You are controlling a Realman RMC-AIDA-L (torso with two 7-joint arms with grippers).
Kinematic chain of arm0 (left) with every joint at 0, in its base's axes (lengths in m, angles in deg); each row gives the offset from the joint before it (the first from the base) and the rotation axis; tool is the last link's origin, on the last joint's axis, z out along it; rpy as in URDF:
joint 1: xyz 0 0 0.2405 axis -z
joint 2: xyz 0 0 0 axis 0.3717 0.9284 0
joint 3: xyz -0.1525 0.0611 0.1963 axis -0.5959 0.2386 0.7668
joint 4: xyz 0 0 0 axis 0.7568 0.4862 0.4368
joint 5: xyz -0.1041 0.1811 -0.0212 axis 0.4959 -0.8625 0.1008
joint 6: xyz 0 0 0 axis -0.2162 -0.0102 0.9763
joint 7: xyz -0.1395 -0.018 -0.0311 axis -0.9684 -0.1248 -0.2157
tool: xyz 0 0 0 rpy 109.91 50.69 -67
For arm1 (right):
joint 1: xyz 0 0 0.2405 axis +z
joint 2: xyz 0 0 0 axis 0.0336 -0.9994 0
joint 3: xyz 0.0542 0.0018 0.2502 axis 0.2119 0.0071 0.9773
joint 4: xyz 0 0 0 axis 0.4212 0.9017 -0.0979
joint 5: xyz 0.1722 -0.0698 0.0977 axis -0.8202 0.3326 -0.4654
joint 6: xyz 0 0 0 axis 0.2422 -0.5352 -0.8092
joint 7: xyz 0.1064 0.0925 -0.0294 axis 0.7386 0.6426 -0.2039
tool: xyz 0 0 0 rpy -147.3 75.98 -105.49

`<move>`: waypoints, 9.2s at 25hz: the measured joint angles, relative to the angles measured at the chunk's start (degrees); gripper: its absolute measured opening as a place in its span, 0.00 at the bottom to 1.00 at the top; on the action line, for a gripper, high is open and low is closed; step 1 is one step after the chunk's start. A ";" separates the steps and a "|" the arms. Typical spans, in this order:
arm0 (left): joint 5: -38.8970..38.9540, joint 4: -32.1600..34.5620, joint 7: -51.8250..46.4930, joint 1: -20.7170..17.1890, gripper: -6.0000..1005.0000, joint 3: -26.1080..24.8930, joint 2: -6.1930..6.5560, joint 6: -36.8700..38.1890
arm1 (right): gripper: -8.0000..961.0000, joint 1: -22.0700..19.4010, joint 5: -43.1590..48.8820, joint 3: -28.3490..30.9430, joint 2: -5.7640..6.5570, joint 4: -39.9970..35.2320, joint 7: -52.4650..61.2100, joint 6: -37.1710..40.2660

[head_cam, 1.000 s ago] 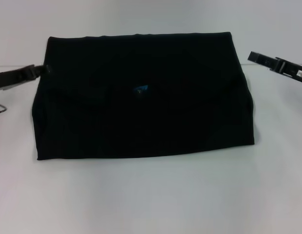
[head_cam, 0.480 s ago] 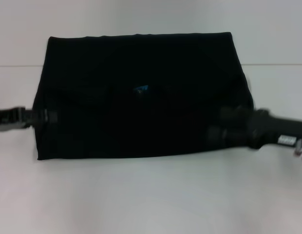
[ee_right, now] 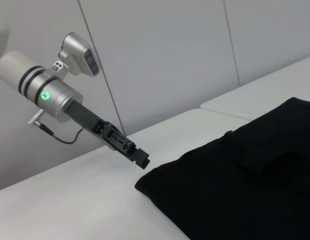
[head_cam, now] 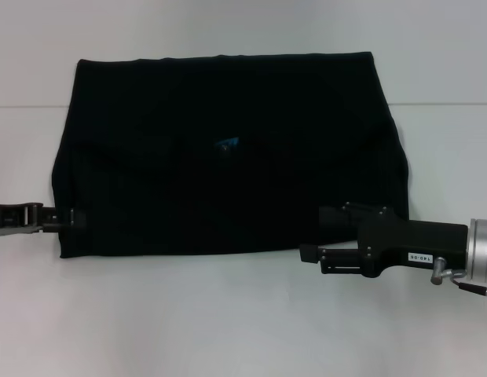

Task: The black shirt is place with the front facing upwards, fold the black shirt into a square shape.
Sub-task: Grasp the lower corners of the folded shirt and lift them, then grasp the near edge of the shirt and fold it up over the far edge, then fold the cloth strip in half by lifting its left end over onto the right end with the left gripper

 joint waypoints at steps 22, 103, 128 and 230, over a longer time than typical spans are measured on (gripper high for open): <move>-0.28 -2.03 -0.12 0.71 0.66 2.99 -1.48 -4.36 | 0.95 0.15 -0.25 -0.13 -0.09 0.62 0.05 0.00; -2.48 -0.94 0.36 2.80 0.04 7.50 -0.87 -3.13 | 0.48 16.49 35.35 -8.21 5.36 -2.99 71.53 -18.96; -11.88 -0.60 0.49 2.84 0.04 7.30 0.44 20.38 | 0.08 11.18 35.39 -8.86 8.91 -5.79 55.45 14.62; 28.89 -9.69 0.44 -3.10 0.78 -2.70 -3.08 -4.65 | 0.87 3.52 -11.03 3.92 2.52 4.00 5.33 -18.18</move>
